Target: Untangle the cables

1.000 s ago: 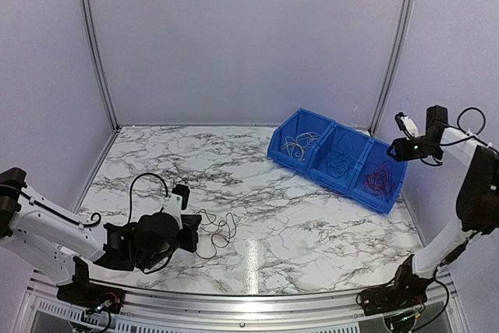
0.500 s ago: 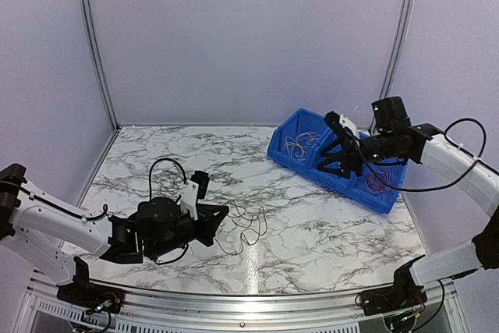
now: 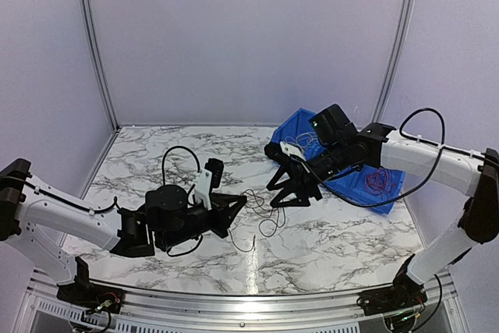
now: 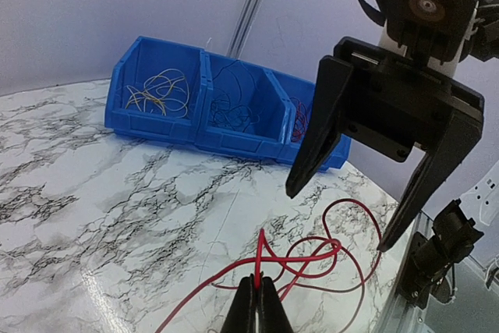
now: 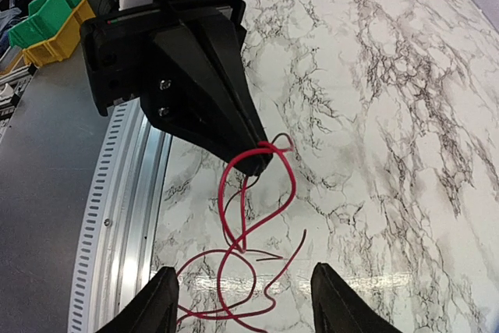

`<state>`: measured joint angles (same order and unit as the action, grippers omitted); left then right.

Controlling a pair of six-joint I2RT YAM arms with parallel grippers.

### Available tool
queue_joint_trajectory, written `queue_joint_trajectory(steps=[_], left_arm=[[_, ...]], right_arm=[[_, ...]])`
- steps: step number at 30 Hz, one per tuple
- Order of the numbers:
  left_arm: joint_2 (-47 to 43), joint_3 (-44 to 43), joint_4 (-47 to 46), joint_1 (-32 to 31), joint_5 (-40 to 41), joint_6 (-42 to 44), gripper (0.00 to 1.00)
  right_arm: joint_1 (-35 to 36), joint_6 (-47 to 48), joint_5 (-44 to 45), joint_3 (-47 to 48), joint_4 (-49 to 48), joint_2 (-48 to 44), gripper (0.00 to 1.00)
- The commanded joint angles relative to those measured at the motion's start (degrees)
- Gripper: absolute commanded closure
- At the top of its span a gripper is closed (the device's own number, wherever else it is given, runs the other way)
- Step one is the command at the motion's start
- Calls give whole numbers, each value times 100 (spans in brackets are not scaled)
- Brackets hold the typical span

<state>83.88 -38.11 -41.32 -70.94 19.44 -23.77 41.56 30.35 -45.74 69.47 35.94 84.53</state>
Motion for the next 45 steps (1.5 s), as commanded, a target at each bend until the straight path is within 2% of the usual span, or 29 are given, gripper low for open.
queue_joint_trajectory(steps=[1, 10, 16, 21, 24, 26, 30, 36, 39, 45], left_arm=[[104, -196, -240, -25, -203, 32, 100], [91, -177, -279, -34, -209, -32, 100], [136, -166, -321, -34, -210, -61, 100], [179, -195, -391, -34, -166, -73, 100], [281, -267, -404, -34, 32, -96, 82], [358, -318, -403, -34, 218, -111, 75], [536, -446, -403, -34, 565, -78, 76], [635, -260, -412, 84, 1744, -722, 85], [672, 3, -407, 242, 2312, -1130, 85], [699, 603, -359, 670, 2682, -1650, 80]], right_arm=[[99, -160, 59, 435, -153, 160, 47], [270, -237, -80, 613, -112, 437, 71], [291, -260, -110, 668, -79, 509, 73], [309, -301, -117, 668, -83, 528, 100], [311, -315, -291, 687, -78, 502, 100], [315, -357, -366, 711, -89, 479, 100], [313, -365, -479, 761, -23, 481, 100], [315, -338, -655, 729, 63, 377, 100], [309, -243, -878, 737, 171, 232, 100], [314, -39, -1213, 833, 435, -71, 100]])
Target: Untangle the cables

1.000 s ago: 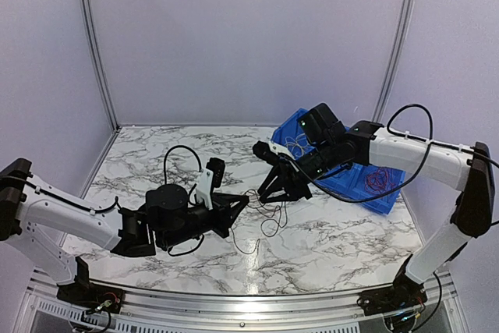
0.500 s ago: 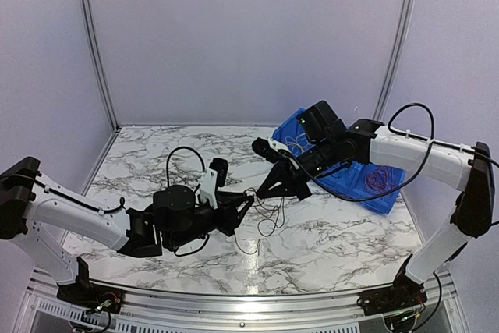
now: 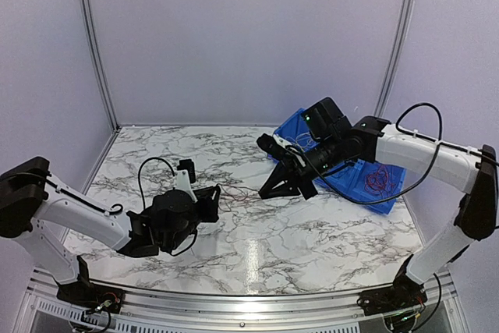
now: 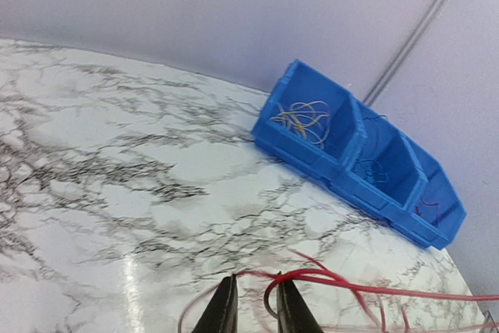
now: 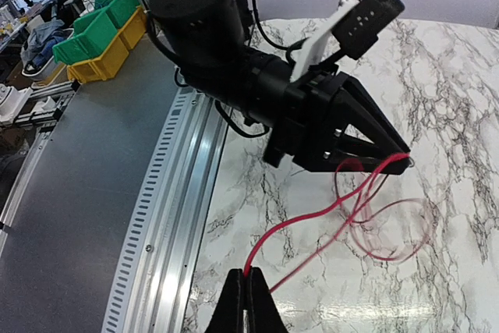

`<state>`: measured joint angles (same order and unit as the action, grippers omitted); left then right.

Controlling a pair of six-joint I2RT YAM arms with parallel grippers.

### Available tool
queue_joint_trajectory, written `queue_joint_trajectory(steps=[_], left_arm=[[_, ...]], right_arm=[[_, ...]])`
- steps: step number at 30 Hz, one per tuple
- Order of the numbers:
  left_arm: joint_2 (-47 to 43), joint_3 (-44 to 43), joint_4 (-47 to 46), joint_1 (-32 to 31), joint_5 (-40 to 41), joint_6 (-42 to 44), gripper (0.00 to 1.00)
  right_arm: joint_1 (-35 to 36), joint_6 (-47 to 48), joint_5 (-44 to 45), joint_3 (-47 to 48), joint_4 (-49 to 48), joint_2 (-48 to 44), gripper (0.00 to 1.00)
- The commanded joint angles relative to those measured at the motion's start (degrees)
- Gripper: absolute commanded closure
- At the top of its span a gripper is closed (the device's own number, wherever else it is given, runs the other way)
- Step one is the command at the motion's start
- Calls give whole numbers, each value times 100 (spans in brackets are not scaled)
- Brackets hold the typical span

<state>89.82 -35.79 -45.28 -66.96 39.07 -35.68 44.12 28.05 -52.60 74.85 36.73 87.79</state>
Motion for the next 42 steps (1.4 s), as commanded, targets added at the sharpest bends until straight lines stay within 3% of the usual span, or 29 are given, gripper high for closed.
queue_joint_trajectory(steps=[1, 14, 21, 27, 32, 37, 42], left_arm=[[118, 473, 63, 305, 769, -499, 79], [202, 1069, 527, 658, 1122, -913, 64], [266, 1229, 575, 804, 1078, -1003, 62], [266, 1267, 628, 842, 1033, -1020, 61], [264, 1340, 742, 915, 1075, -1089, 60], [222, 1425, 828, 991, 1041, -1185, 59], [86, 1576, 958, 1033, 1080, -1376, 58]], right_arm=[[57, 229, -562, 332, 418, -443, 100], [-241, 885, -1124, 2186, 1907, -842, 100], [-1004, 763, -1704, 3222, 2149, -1220, 100], [-1452, 624, -1743, 3401, 2013, -1383, 100], [-2233, 30, -2453, 3474, 1463, -1551, 100], [-3162, -757, -3197, 4549, 1028, -1391, 100], [-3769, -2834, -3735, 4100, -1239, -1399, 100]])
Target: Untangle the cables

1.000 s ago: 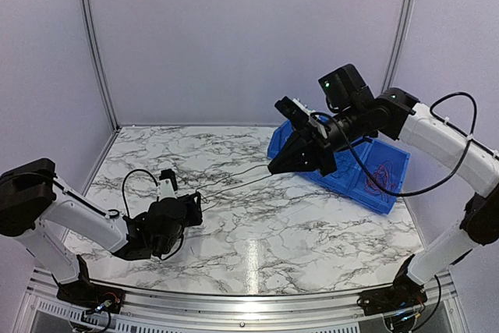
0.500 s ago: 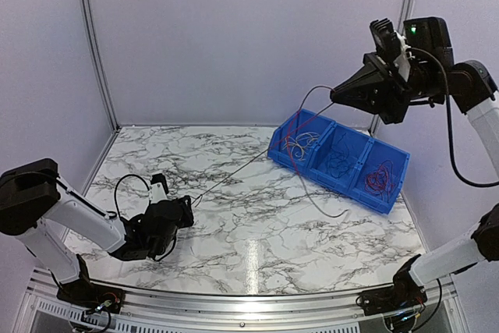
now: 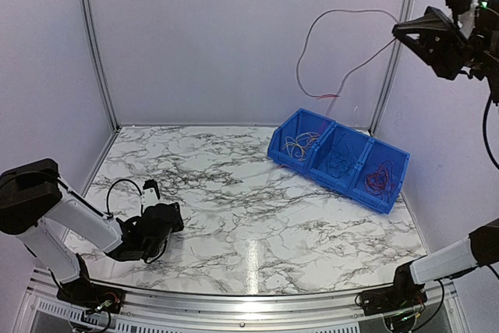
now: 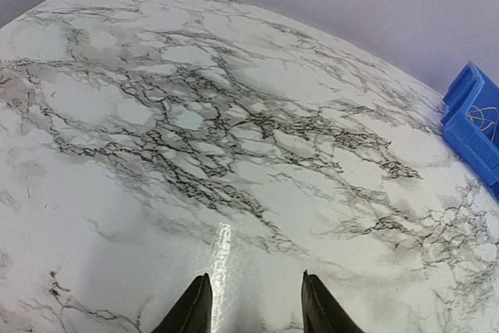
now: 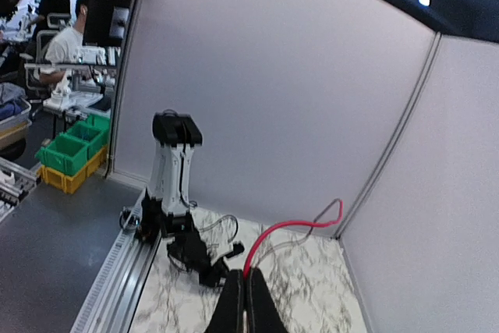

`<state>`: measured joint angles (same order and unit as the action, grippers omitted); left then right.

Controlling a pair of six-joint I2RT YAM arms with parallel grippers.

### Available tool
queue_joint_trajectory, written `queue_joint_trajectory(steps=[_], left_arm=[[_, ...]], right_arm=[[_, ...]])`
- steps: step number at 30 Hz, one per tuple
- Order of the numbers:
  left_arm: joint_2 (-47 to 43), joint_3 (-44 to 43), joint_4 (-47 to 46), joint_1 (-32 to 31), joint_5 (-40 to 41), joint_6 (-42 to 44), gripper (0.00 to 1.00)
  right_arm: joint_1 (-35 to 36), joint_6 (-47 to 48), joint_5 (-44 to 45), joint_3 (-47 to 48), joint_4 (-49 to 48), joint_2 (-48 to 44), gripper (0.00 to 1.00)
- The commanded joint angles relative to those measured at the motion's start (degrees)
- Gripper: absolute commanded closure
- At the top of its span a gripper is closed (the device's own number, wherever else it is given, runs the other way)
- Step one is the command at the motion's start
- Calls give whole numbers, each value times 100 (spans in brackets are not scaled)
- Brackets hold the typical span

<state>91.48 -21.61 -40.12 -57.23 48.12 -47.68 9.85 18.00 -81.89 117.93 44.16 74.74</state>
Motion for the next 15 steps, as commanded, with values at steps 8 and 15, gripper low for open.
queue_joint_trajectory(steps=[8, 15], left_arm=[[-452, 389, 452, 63, -61, -189, 58], [-774, 449, 457, 63, -299, 88, 57]], right_arm=[[-1423, -3947, -49, -1990, -4843, -331, 100], [-1890, -1325, 1771, -2108, -2512, -567, 100]])
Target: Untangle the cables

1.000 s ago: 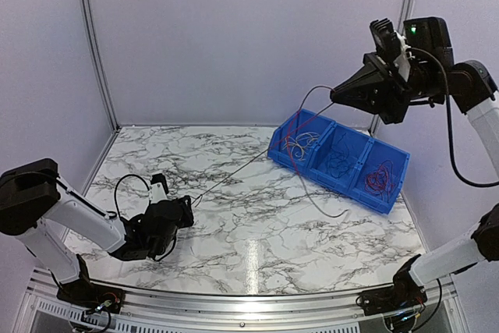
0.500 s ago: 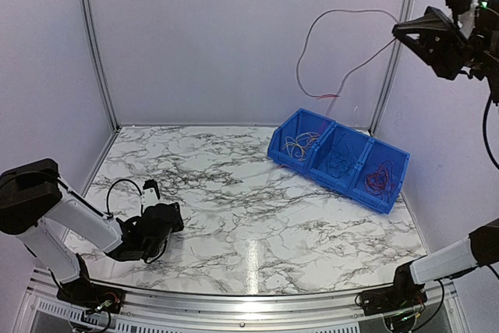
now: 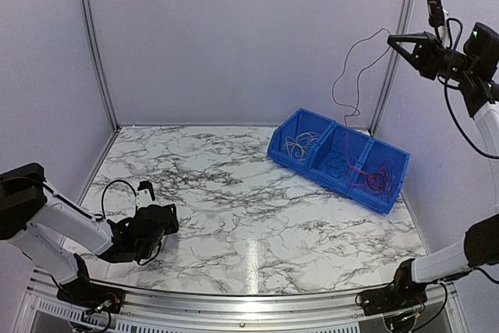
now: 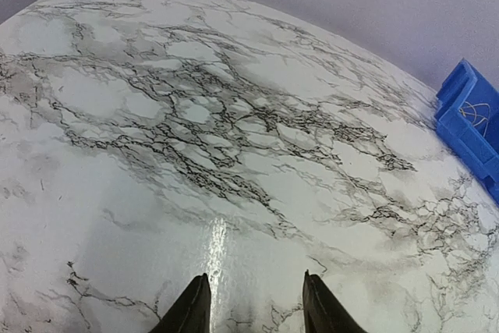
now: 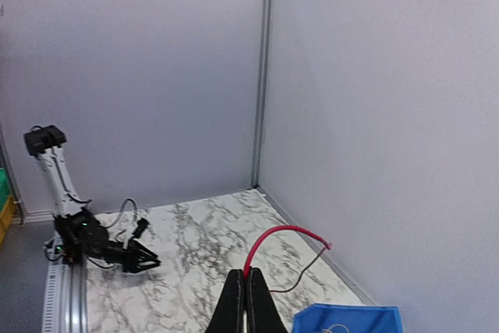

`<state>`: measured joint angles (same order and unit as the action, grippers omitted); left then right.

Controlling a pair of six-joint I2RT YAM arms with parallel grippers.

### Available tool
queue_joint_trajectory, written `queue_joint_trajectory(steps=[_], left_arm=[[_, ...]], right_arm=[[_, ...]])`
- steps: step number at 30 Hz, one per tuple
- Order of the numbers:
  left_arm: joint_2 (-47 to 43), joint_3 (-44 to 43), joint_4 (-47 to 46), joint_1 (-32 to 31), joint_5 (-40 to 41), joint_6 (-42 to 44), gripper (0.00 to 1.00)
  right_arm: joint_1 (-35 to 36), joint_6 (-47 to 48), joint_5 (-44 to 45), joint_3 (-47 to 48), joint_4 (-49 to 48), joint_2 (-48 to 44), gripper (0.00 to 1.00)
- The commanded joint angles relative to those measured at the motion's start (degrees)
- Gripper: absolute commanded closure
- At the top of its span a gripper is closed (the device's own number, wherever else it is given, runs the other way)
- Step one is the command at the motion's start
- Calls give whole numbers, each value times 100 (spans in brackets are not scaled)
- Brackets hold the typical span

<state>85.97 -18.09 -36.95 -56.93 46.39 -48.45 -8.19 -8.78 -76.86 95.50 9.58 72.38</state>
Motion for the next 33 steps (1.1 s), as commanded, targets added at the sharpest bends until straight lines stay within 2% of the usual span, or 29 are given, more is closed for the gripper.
queue_joint_trajectory(steps=[1, 4, 10, 13, 22, 33], left_arm=[[-255, 114, 140, 32, -130, 184, 57], [-319, 159, 144, 32, -125, 191, 57], [-313, 201, 138, 32, -104, 168, 57], [-289, 184, 140, 32, -123, 168, 57], [-287, 138, 144, 32, -151, 230, 56], [-282, 183, 144, 32, -166, 188, 56]], right_arm=[[-87, 1652, 1614, 91, 1122, -380, 100], [-87, 2275, 2312, -118, 1433, -493, 100], [-87, 2676, 2859, -680, 1653, -733, 100], [-87, 2714, 3339, -782, 1669, -814, 100], [-96, 2701, 5499, -1113, 1366, -913, 100], [-96, 2911, 6642, -1619, 909, -1015, 100]])
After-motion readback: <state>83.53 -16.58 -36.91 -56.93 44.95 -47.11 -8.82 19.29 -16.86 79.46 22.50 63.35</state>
